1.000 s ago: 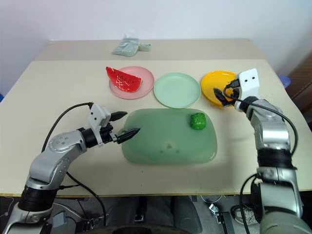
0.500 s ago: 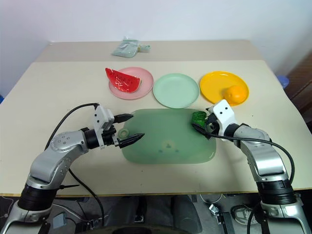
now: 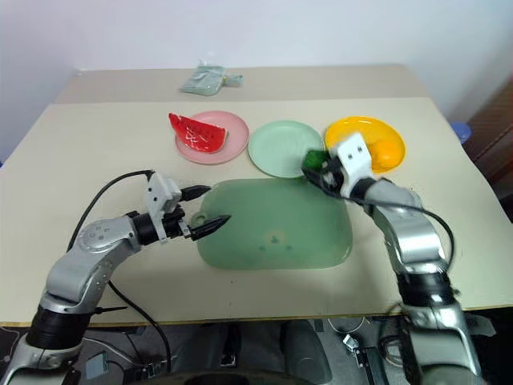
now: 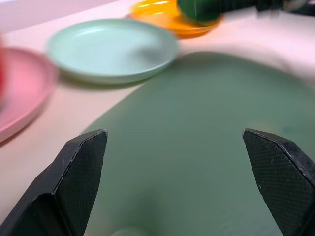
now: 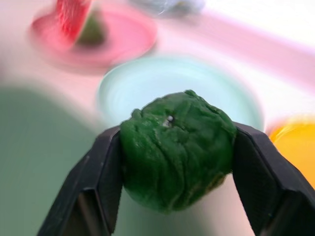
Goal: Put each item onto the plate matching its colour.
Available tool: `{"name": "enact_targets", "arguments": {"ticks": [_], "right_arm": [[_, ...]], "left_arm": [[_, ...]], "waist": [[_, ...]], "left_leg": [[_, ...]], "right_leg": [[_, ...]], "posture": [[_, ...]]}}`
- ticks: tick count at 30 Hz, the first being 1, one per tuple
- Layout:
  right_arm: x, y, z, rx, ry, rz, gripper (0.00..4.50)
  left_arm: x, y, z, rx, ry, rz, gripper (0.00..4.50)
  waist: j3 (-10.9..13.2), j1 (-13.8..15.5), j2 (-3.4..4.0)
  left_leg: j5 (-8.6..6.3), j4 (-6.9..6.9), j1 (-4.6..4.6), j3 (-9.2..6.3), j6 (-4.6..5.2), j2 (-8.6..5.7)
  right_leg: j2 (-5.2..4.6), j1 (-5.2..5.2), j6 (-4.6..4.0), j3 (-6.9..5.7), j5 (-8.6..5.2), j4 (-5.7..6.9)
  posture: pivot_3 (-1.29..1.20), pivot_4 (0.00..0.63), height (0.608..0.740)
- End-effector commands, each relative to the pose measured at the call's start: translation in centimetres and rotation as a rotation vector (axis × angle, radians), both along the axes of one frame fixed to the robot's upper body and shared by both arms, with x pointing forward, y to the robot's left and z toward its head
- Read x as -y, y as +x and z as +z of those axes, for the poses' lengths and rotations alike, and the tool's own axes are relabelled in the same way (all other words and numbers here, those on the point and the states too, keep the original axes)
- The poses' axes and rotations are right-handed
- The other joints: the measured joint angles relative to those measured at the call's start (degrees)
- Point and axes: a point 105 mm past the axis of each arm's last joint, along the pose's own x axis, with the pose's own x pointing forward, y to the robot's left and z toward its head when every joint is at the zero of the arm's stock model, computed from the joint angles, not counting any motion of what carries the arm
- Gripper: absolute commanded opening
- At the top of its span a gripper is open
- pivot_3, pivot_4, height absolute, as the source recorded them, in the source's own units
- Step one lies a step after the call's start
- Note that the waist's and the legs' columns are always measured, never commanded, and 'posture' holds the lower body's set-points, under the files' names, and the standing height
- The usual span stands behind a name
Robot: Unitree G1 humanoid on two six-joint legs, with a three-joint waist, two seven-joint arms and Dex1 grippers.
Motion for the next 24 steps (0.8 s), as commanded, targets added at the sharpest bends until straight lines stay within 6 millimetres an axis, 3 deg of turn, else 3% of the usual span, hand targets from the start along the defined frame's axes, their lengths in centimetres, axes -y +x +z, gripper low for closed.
{"name": "enact_targets", "arguments": {"ticks": [1,4,8,13,16,20,24], "right_arm": [[-0.5,2.0,-0.5,0.001,0.001,-0.064,2.49],[-1.4,3.4,-1.1,-0.018,0.028,-0.066,2.49],[-1.8,3.5,-0.3,0.043,0.053,-0.051,4.41],[-1.1,1.3,0.4,0.094,0.053,0.014,4.46],[0.5,-0.4,0.6,0.095,0.035,0.033,4.46],[3.9,-5.0,-0.5,0.004,0.0,0.119,4.46],[6.7,-8.5,-2.2,-0.121,-0.033,0.131,4.46]], "left_arm": [[-0.8,0.0,0.6,0.046,0.011,0.033,4.5],[-0.9,-0.3,0.5,0.049,0.015,0.039,4.5],[-1.4,-0.5,0.6,0.055,0.012,0.078,4.5],[-2.1,-0.9,0.6,0.058,-0.007,0.132,4.5],[-3.4,-0.6,0.6,0.067,-0.004,0.196,4.5],[-8.2,0.1,0.3,0.087,0.043,0.38,4.5],[-11.4,-0.5,-0.5,0.067,0.078,0.458,4.5]], "waist": [[0.0,0.4,0.0],[0.0,0.4,0.0],[0.0,0.2,0.0],[0.0,0.2,0.01],[0.0,0.4,0.01],[0.0,0.6,0.01],[0.0,0.1,0.0]], "left_leg": [[0.09,0.0,-0.01,0.0,-0.16,0.0],[0.1,0.0,-0.05,0.01,-0.17,-0.07],[0.1,0.0,-0.13,0.02,-0.17,-0.1],[0.09,-0.04,-0.14,0.01,-0.15,-0.09],[0.03,-0.03,-0.13,0.01,-0.05,-0.11],[-0.09,-0.04,-0.14,-0.01,0.15,-0.11],[-0.15,-0.08,-0.07,-0.02,0.26,-0.1]], "right_leg": [[-0.01,0.01,0.0,-0.02,0.0,-0.01],[-0.11,0.0,0.0,-0.04,0.0,-0.03],[-0.16,-0.08,0.0,-0.06,0.0,-0.01],[-0.16,-0.09,0.0,-0.06,0.0,-0.01],[-0.2,-0.06,0.01,-0.07,0.0,-0.02],[-0.23,-0.06,0.01,-0.11,0.0,-0.05],[-0.24,0.06,0.0,-0.13,0.0,-0.18]], "posture": [[0.0,0.15,0.74],[0.0,0.15,0.74],[0.0,0.15,0.74],[0.0,0.15,0.74],[0.0,0.15,0.74],[0.0,0.15,0.74],[0.0,0.15,0.74]]}}
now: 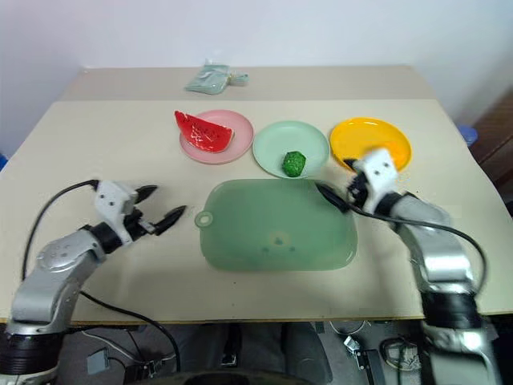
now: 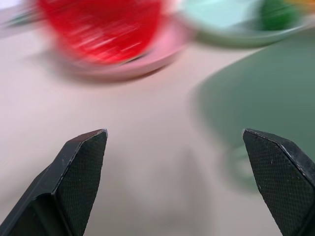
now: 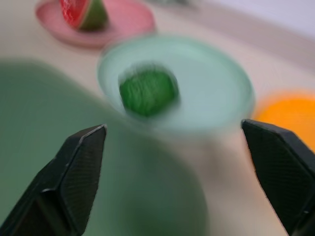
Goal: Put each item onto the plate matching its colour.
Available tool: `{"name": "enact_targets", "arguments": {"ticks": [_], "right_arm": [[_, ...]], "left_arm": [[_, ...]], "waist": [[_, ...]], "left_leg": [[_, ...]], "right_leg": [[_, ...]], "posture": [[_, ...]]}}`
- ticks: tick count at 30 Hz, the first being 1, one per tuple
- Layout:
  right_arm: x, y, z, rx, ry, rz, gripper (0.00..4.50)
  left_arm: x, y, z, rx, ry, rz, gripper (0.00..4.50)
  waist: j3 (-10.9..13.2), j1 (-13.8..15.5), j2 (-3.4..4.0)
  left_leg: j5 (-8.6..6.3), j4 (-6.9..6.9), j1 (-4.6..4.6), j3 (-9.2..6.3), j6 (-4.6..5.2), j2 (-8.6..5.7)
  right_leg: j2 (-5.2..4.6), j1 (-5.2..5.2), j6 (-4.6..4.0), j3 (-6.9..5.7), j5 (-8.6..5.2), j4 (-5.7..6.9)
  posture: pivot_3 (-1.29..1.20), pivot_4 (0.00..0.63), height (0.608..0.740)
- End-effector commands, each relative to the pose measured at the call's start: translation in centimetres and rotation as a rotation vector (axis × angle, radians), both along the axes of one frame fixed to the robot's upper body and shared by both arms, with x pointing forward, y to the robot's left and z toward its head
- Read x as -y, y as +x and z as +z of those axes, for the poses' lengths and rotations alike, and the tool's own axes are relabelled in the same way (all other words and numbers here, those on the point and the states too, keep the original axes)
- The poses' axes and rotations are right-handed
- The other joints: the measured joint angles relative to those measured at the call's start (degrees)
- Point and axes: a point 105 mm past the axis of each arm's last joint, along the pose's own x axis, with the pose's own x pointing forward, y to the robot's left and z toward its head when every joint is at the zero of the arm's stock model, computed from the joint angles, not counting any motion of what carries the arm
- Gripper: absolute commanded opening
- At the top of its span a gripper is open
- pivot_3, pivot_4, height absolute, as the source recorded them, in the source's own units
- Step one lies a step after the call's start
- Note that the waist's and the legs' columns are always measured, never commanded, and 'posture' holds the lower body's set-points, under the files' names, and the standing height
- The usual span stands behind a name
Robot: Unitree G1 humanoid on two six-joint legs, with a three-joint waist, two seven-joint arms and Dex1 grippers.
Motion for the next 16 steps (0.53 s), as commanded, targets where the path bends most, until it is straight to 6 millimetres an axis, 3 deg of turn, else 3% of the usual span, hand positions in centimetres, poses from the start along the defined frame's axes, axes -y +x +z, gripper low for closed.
{"name": "enact_targets", "arguments": {"ticks": [1,6,16], "right_arm": [[1.1,-1.9,1.3,0.009,-0.005,0.025,4.46],[3.8,-1.8,1.1,-0.003,-0.023,-0.06,4.46],[4.6,0.7,0.7,0.028,0.015,-0.093,4.46]], "left_arm": [[-2.2,-0.7,0.4,0.028,0.044,0.037,4.5],[-2.5,-1.5,-0.1,0.012,0.059,0.034,4.5],[-2.1,-2.4,-0.7,0.02,0.038,0.094,4.5]], "waist": [[0.0,-0.3,0.0],[0.0,-0.1,0.0],[0.0,0.0,0.01]], "left_leg": [[0.0,-0.04,0.11,0.01,0.0,0.01],[-0.01,-0.12,0.44,0.02,-0.02,0.03],[-0.04,-0.17,0.41,0.02,0.01,0.02]], "right_leg": [[0.0,0.09,0.0,0.02,0.0,-0.02],[-0.05,0.42,-0.02,0.0,-0.01,-0.11],[-0.09,0.43,-0.02,-0.04,-0.01,-0.24]], "posture": [[0.0,0.15,0.74],[0.0,0.15,0.74],[0.0,0.15,0.74]]}}
